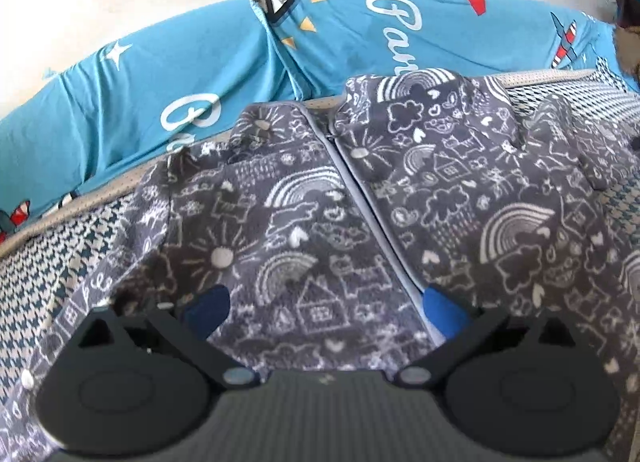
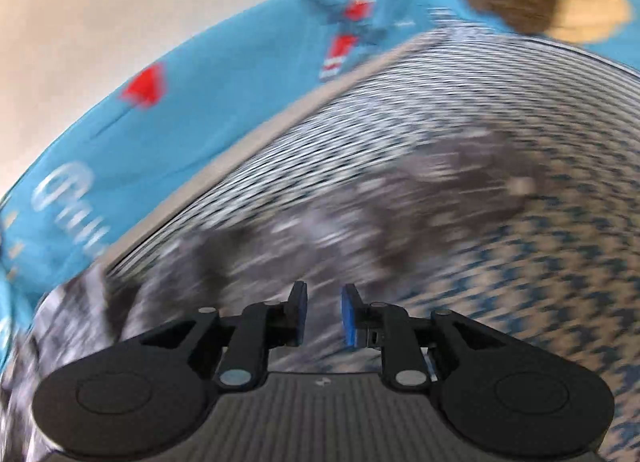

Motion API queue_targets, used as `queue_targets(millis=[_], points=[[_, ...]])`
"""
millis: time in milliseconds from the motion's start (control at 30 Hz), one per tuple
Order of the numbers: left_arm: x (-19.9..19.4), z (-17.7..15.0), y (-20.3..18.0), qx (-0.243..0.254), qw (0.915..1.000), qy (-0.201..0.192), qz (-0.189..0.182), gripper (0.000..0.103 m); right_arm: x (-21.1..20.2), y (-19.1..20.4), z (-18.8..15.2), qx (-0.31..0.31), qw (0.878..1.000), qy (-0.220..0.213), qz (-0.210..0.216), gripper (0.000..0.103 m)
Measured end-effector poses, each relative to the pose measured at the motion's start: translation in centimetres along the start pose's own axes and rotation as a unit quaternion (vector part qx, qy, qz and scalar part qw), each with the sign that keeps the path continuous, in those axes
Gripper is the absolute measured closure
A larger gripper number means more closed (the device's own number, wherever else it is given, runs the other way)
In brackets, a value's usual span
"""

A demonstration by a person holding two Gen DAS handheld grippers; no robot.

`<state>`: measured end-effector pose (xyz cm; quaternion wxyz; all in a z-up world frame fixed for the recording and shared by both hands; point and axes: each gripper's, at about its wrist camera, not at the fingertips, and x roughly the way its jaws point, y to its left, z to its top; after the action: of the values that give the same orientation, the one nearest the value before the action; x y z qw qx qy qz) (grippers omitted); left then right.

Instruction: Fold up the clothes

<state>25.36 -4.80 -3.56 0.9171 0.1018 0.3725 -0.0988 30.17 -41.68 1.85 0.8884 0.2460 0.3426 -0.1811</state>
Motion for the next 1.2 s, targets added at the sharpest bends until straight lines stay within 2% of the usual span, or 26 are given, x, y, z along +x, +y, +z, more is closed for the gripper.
queue_targets(millis=[67,333,700,900,1033,1100,1133,1200], points=[[0.1,0.0,0.3,-0.01,0.9999,0.005,-0.003,0.0,0.1,-2.0,0.9,0.034,0.999,-0.012,-0.024,0.071],[0.5,0.0,0.7,-0.026,0.9995,0.016,0.0,0.0,0.7,-8.0,3.2,0.156,0.986,-0.032,-0.052,0.07],[0.8,-0.1,1.0,-0.04,0.9989,0.025,-0.001,0.0,2.4,-10.0,3.6,0.17,0.983,-0.07,-0.028,0.071],[1.0,-0.1,0.9,-0.043,0.9986,0.029,0.001,0.0,3.4,-9.2,3.7,0.127,0.987,-0.085,-0.047,0.071],[1.2,0.0,0.8,-0.045,0.9985,0.03,0.002,0.0,4.1,-8.6,3.5,0.099,0.988,-0.095,-0.07,0.091],[1.2,0.0,0.8,-0.048,0.9984,0.031,0.002,0.0,4.1,-8.3,3.6,0.097,0.988,-0.096,-0.069,0.095],[1.1,0.0,0.8,-0.049,0.9983,0.031,0.001,0.0,3.8,-7.9,3.8,0.098,0.989,-0.098,-0.06,0.096],[1.2,0.0,0.9,-0.052,0.9982,0.031,0.001,0.0,2.4,-6.3,4.1,0.092,0.99,-0.11,-0.014,0.096]])
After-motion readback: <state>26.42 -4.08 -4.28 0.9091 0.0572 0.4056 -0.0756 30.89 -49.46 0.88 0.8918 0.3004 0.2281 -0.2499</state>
